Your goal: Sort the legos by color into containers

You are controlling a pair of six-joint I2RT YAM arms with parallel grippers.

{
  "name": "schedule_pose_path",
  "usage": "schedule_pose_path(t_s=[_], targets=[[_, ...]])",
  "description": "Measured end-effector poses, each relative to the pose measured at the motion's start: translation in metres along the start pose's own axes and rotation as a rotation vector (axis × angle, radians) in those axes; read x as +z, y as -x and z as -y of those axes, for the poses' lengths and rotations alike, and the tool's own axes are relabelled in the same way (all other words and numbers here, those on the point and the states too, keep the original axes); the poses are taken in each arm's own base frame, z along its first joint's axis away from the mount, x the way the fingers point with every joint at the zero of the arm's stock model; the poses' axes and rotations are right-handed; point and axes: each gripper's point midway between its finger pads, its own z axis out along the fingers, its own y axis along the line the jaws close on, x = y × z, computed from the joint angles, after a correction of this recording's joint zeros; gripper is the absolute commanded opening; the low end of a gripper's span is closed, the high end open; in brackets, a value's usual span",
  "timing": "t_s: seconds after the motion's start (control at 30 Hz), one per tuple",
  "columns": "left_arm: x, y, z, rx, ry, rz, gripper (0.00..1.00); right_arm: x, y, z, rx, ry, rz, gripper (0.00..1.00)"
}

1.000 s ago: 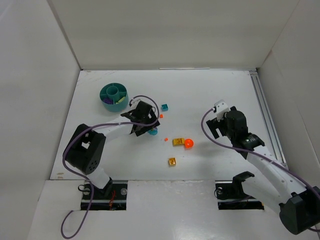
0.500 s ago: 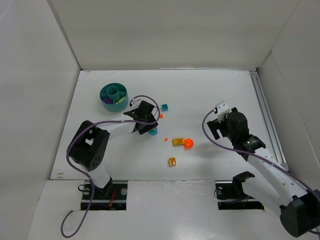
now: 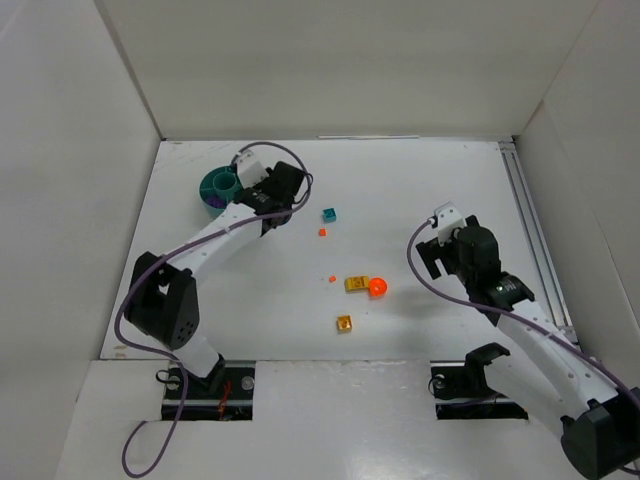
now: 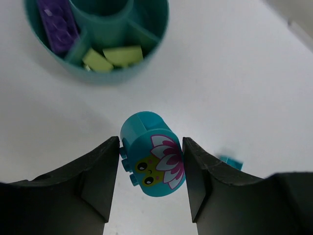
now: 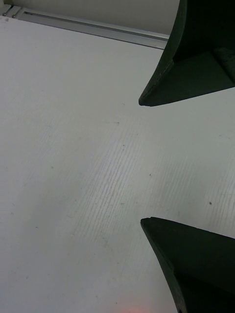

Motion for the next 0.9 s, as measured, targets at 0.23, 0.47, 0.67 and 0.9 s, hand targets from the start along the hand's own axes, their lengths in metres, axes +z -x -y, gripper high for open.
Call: schedule_pose_path(t_s=[0.23, 0.47, 0.67, 0.9], targets=[[0.012, 0.125, -0.048, -0.179, 0.203, 0.287, 0.35, -0.002, 0.001, 0.005, 0.004, -0.027, 0.005, 1.0], [0.041, 0.156, -0.088, -0.162, 0.348, 0.343, 0.35, 0.002, -0.006, 0.006, -0.005, -0.038, -0.033, 1.0], [0.064, 0.147, -0.085, -0.099, 0.379, 0.334, 0.35, 0.002, -0.008, 0.007, -0.006, -0.047, -0.039, 1.0], [0.074, 0.156, -0.075, -0.079, 0.376, 0.361, 0.37, 0.002, -0.008, 0.009, -0.006, -0.056, -0.043, 1.0]])
